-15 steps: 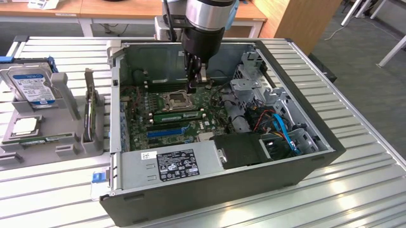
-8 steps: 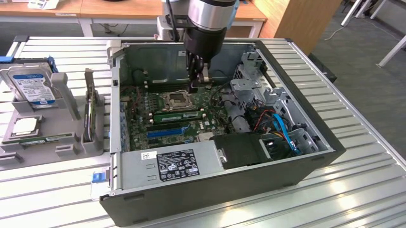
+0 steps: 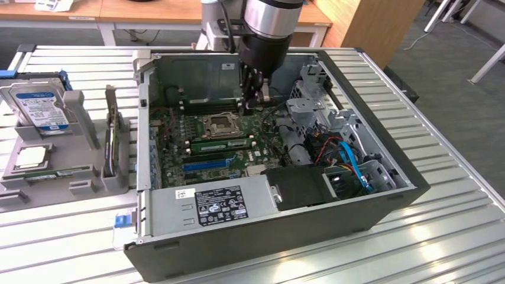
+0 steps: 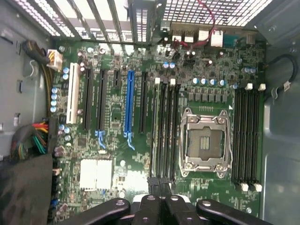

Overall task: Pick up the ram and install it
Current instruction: 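Press down the ram until it locks into place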

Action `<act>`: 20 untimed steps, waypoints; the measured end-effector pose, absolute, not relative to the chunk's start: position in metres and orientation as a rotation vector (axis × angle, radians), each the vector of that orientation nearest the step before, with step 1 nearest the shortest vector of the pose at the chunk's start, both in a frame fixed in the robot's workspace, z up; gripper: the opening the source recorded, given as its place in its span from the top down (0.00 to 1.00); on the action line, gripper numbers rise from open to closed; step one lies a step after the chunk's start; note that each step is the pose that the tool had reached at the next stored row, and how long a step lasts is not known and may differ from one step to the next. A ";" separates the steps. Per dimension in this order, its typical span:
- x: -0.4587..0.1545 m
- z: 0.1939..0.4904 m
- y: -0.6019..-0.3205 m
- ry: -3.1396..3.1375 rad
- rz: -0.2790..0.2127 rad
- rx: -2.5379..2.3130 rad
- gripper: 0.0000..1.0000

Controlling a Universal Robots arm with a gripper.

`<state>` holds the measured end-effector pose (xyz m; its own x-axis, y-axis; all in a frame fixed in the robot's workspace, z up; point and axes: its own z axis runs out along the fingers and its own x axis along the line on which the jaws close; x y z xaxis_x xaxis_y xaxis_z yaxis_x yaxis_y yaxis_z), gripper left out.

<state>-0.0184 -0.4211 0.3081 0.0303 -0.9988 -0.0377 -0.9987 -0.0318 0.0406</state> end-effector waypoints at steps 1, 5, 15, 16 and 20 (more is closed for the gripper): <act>-0.017 0.308 -0.421 -2.181 -0.087 2.255 0.90; -0.011 0.308 -0.421 -2.171 -0.087 2.265 0.90; -0.007 0.308 -0.421 -2.165 -0.087 2.271 0.90; -0.007 0.308 -0.421 -2.165 -0.087 2.271 0.90; -0.007 0.304 -0.421 -2.165 -0.087 2.271 0.90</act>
<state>-0.0069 -0.4214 0.3042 0.0471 -0.9982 -0.0383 -0.9980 -0.0486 0.0406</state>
